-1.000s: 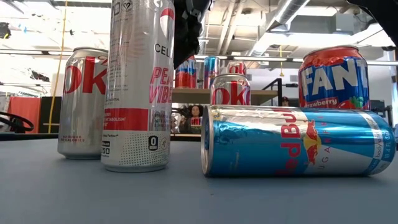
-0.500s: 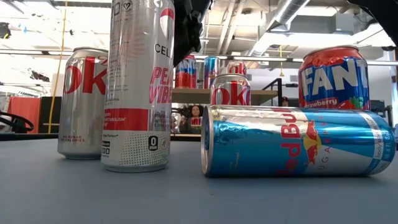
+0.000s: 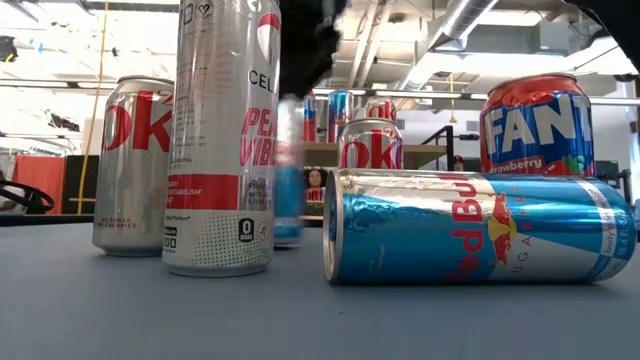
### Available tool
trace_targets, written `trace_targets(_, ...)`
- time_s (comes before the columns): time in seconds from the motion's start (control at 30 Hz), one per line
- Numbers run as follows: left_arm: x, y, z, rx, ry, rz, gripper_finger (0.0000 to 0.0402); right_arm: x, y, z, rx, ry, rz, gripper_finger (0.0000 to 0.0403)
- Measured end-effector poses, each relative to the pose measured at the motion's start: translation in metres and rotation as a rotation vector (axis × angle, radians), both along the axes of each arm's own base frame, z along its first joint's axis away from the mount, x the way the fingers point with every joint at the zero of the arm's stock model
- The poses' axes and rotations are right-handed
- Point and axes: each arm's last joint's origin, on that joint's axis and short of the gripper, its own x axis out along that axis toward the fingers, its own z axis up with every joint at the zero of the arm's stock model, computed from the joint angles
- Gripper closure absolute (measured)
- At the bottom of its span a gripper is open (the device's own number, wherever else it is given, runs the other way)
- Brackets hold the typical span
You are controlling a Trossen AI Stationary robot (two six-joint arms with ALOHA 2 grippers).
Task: Place canned beverage on shelf
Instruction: Put the top blue soda can on the shelf
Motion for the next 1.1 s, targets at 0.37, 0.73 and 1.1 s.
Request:
trace_targets(0.37,0.0,0.0,0.0,0.009,0.004,-0.001,0.0228,-0.03,-0.013,0.066,-0.12,-0.129,0.034,0.0237)
trace_targets(0.73,0.0,0.001,0.001,0.016,-0.004,0.024,0.0228,-0.078,-0.073,0.137,-0.244,-0.259,0.036,0.0238)
trace_targets(1.1,0.0,0.001,0.001,0.03,-0.003,0.027,0.0228,-0.113,-0.177,0.153,-0.247,-0.245,-0.083,0.0237)
